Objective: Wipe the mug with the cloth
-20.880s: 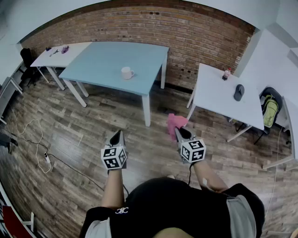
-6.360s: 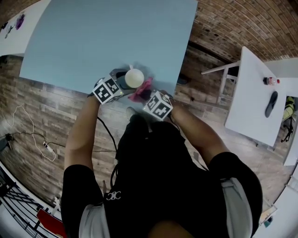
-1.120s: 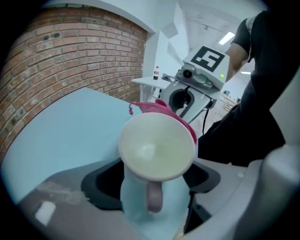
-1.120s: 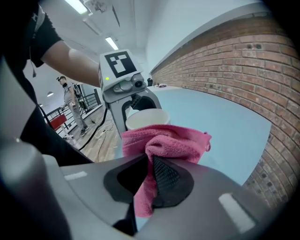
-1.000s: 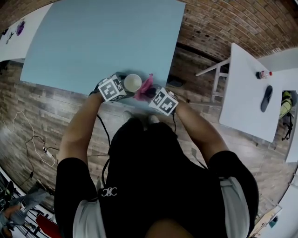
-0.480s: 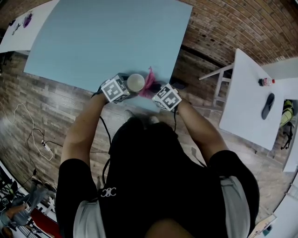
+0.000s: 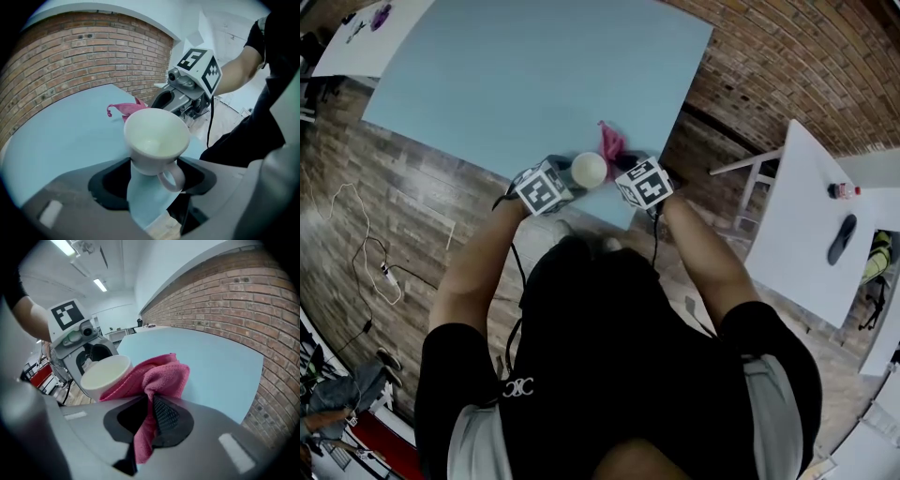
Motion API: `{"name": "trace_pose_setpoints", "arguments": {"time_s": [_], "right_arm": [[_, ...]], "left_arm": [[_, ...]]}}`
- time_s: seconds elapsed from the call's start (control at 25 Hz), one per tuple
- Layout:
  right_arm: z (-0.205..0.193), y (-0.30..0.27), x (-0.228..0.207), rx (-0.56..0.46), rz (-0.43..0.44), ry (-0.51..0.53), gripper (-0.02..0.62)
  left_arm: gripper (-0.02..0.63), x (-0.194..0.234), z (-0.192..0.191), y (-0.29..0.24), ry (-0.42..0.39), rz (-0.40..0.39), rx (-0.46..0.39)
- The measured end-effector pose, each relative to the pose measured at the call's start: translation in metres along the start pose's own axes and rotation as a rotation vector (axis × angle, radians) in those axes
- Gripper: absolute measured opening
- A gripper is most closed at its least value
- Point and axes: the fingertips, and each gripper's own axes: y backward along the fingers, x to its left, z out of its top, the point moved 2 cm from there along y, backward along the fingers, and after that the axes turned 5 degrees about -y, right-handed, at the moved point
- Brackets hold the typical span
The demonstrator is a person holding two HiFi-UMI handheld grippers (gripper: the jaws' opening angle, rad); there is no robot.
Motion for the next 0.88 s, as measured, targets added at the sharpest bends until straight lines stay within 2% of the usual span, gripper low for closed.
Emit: {"name": "trace_pose_setpoints", "arguments": {"time_s": [0.28,0.44,0.64,0.76,0.88], "right_arm": [[-0.005,0.007,0.005,-0.006,-0.006,0.012,0.037],[-0.013,0.017,0.020,-0.006,-0.003,0.004,0.037],[-0.020,0.020,0.051,-0.004,0.047,0.043,0.037],[-0.018,0.016,0.064,-0.001,0.053,0.059,0.037],[-0.020,0.015,0.057,0.002,0.044,0.047,0.037]], "left_arm": [[0.318,-0.003,-0.002,0.000,0.097,0.061,-0.003],[0.319,-0.002,0.004,0.003,0.163,0.106,-0.038],[0.319,0.013,0.013,0.003,0.256,0.197,-0.078],[0.319,0.017,0.014,-0.003,0.266,0.225,-0.092],[0.318,0.016,0.007,-0.012,0.251,0.240,-0.077]]}}
